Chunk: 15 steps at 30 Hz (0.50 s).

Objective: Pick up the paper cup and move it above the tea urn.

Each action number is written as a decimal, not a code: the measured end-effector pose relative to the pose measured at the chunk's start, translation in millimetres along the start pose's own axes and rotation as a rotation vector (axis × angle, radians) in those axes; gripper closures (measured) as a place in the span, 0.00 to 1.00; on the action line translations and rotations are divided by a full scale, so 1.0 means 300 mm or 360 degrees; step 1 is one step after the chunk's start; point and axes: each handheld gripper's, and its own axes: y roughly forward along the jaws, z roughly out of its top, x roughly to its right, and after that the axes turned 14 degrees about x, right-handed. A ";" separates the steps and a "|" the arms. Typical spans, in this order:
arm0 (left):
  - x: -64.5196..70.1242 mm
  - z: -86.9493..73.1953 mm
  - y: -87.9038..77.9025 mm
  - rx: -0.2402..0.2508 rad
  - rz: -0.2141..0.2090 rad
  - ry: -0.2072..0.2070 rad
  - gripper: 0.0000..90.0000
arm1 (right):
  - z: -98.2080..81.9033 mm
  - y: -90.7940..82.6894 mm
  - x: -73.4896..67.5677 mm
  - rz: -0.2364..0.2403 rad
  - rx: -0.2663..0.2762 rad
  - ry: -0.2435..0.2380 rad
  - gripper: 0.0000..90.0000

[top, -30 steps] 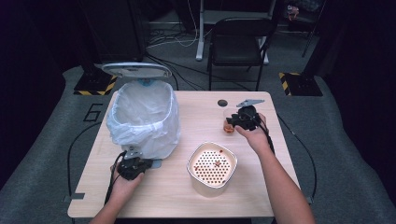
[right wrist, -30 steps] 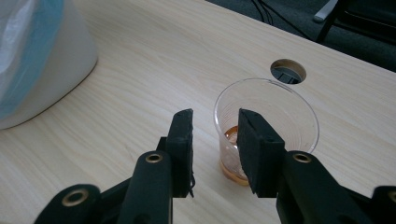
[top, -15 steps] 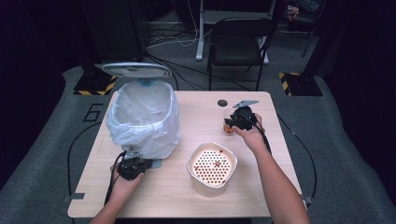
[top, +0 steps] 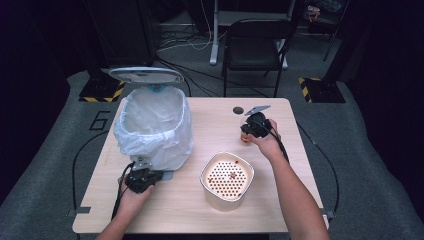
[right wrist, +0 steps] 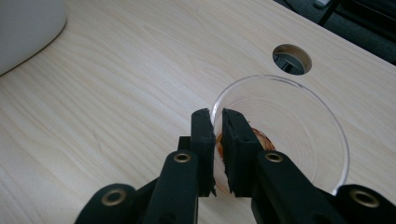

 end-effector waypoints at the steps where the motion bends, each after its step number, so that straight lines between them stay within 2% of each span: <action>1: 0.000 0.000 0.000 0.0000 -0.0001 -0.0001 1.00 | 0.001 0.000 0.001 -0.0005 -0.0001 -0.0021 0.94; 8: -0.001 0.000 0.000 0.0000 -0.0001 -0.0002 1.00 | -0.001 -0.020 0.008 0.0000 -0.0026 -0.0115 0.95; 9: -0.001 0.000 0.000 0.0000 -0.0001 -0.0002 1.00 | -0.002 -0.026 0.002 -0.0002 -0.0047 -0.0097 0.96; 11: -0.001 0.000 0.000 0.0000 0.0000 -0.0004 1.00 | -0.005 -0.036 -0.002 0.0003 -0.0065 -0.0145 0.96; 12: -0.001 0.000 0.000 0.0000 0.0000 -0.0004 1.00 | -0.005 -0.036 -0.002 0.0003 -0.0065 -0.0145 0.96; 14: -0.001 0.000 0.000 0.0000 -0.0001 -0.0004 1.00 | -0.011 -0.052 -0.013 0.0025 -0.0080 -0.0205 0.96; 15: 0.000 0.000 0.000 0.0000 0.0000 -0.0005 1.00 | -0.015 -0.062 -0.020 0.0029 -0.0094 -0.0203 0.96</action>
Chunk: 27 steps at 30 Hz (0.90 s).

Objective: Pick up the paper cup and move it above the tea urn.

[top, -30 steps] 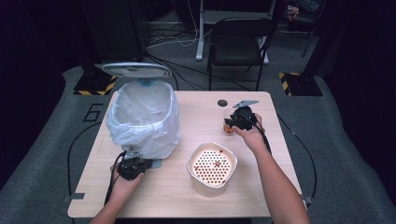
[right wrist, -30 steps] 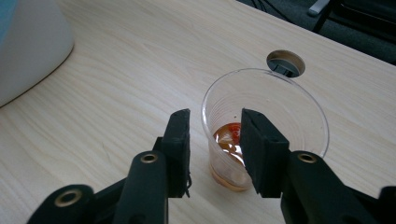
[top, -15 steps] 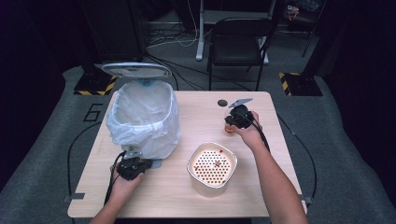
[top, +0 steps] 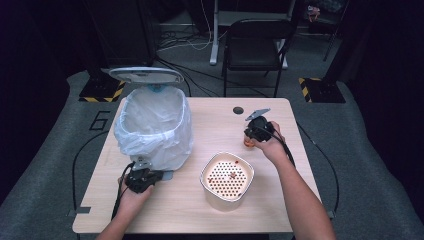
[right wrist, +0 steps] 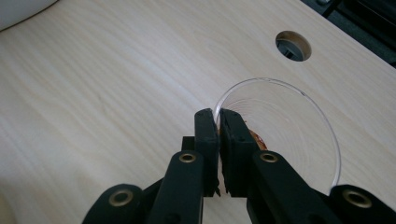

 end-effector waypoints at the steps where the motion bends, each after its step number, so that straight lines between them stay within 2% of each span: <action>1: 0.001 0.000 0.000 0.0000 0.0003 0.0003 1.00 | -0.005 -0.009 -0.007 0.0007 0.0002 -0.0002 0.96; 4: 0.002 -0.001 0.001 0.0006 0.0002 0.0001 1.00 | -0.019 -0.030 -0.021 0.0024 0.0007 -0.0009 0.96; 6: 0.001 0.000 0.001 0.0005 -0.0001 0.0006 1.00 | -0.041 -0.069 -0.041 0.0048 0.0010 -0.0027 0.96; 13: 0.004 0.000 0.002 0.0006 0.0004 0.0010 1.00 | -0.082 -0.145 -0.068 0.0066 -0.0004 -0.0027 0.96; 14: 0.003 0.000 0.001 -0.0002 0.0007 0.0019 1.00 | -0.100 -0.175 -0.077 0.0079 0.0005 -0.0041 0.96; 20: 0.003 0.000 0.002 0.0006 0.0004 0.0005 1.00 | -0.144 -0.246 -0.110 0.0097 -0.0008 -0.0002 0.96; 27: 0.003 0.000 0.001 0.0005 0.0004 0.0004 1.00 | -0.169 -0.300 -0.148 0.0131 -0.0018 -0.0011 0.95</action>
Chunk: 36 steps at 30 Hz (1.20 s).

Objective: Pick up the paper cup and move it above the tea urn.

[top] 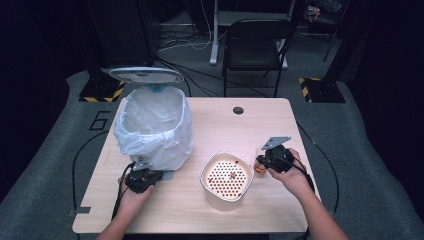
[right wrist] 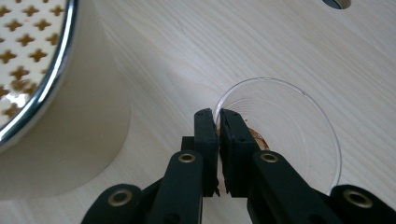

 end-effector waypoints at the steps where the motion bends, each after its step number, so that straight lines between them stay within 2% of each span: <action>1: 0.000 0.000 0.000 0.0000 0.0000 0.0000 1.00 | -0.002 -0.004 -0.004 0.0005 -0.0003 -0.0008 0.95; 4: 0.000 0.000 0.000 0.0000 -0.0001 0.0000 1.00 | -0.008 -0.007 -0.011 0.0012 0.0010 -0.0014 0.95; 6: 0.000 0.000 0.000 0.0000 0.0000 -0.0001 1.00 | -0.009 -0.010 -0.022 -0.0006 -0.0011 0.0041 0.94; 10: 0.000 0.000 0.000 -0.0002 0.0001 -0.0003 1.00 | -0.004 -0.012 -0.018 0.0002 0.0044 0.0035 0.86; 11: 0.000 -0.001 0.000 0.0003 -0.0002 -0.0003 1.00 | -0.001 -0.014 -0.021 -0.0004 0.0047 0.0075 0.83; 12: 0.000 0.000 -0.001 -0.0003 0.0000 -0.0003 1.00 | 0.001 -0.014 -0.017 -0.0002 0.0060 0.0061 0.81; 13: 0.000 0.000 -0.001 -0.0003 -0.0001 -0.0004 1.00 | 0.003 -0.017 -0.014 0.0005 0.0072 0.0082 0.76; 14: 0.000 0.000 -0.001 -0.0003 -0.0001 -0.0004 1.00 | 0.003 -0.017 -0.014 0.0005 0.0072 0.0082 0.76; 15: 0.000 0.000 -0.001 -0.0003 -0.0001 -0.0002 1.00 | 0.009 -0.021 -0.010 0.0006 0.0089 0.0114 0.70; 18: -0.002 0.001 -0.001 -0.0009 -0.0002 0.0003 1.00 | 0.015 -0.031 -0.003 -0.0006 0.0113 0.0133 0.59; 22: -0.001 0.001 -0.001 -0.0008 -0.0002 0.0003 1.00 | 0.017 -0.044 0.006 -0.0065 0.0170 0.0180 0.40; 26: -0.002 0.000 -0.001 -0.0003 -0.0006 0.0001 1.00 | -0.006 -0.065 0.022 -0.0133 0.0245 0.0251 0.26; 31: -0.002 0.000 -0.001 -0.0006 -0.0005 0.0002 1.00 | -0.049 -0.089 0.034 -0.0195 0.0312 0.0315 0.17; 36: -0.001 0.000 -0.001 -0.0004 0.0002 0.0001 1.00 | -0.100 -0.093 0.039 -0.0192 0.0343 0.0380 0.13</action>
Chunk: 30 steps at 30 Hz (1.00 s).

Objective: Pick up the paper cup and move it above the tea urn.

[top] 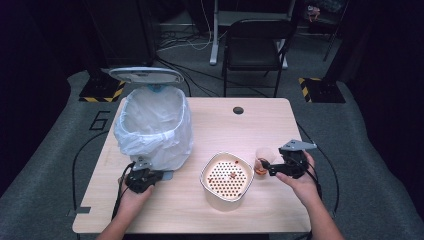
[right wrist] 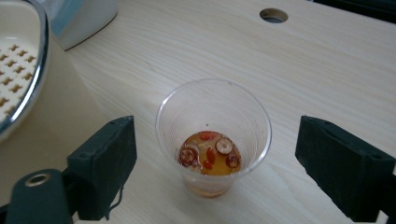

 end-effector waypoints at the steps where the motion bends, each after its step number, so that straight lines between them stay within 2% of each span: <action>1: -0.001 -0.001 0.001 0.0005 -0.0003 -0.0001 1.00 | -0.009 -0.001 0.002 -0.0001 -0.0003 0.0008 0.12; 6: -0.002 0.000 0.000 0.0003 -0.0008 -0.0003 1.00 | -0.077 0.022 0.011 0.0008 0.0009 0.0076 0.10; 11: -0.003 0.001 -0.001 -0.0004 -0.0007 0.0001 1.00 | -0.112 0.059 0.017 0.0006 0.0008 0.0142 0.11; 19: -0.003 0.000 -0.001 -0.0003 -0.0007 -0.0005 1.00 | -0.130 0.106 0.024 -0.0001 0.0010 0.0148 0.16; 20: -0.001 -0.001 0.000 0.0012 -0.0007 -0.0025 1.00 | -0.136 0.118 0.025 0.0010 0.0020 0.0149 0.17; 25: -0.004 0.001 -0.001 -0.0004 -0.0007 -0.0005 1.00 | -0.143 0.138 0.024 0.0019 0.0003 0.0130 0.18; 29: -0.001 -0.001 0.001 0.0013 -0.0006 -0.0024 1.00 | -0.142 0.157 0.023 0.0028 0.0007 0.0131 0.22; 30: -0.003 0.000 -0.001 -0.0002 -0.0006 -0.0003 1.00 | -0.142 0.162 0.024 0.0035 0.0020 0.0125 0.24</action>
